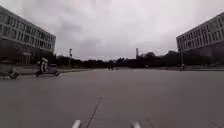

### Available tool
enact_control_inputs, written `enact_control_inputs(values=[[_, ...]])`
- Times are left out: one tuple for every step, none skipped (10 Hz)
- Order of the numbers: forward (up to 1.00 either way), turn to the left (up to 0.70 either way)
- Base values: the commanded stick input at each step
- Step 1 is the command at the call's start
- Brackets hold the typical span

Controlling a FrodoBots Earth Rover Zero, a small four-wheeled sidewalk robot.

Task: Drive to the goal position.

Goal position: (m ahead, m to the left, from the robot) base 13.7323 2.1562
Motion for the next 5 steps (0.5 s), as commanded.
enact_control_inputs(values=[[0.70,0.00],[0.70,0.00],[0.70,0.00],[0.70,0.00],[0.70,0.00]])
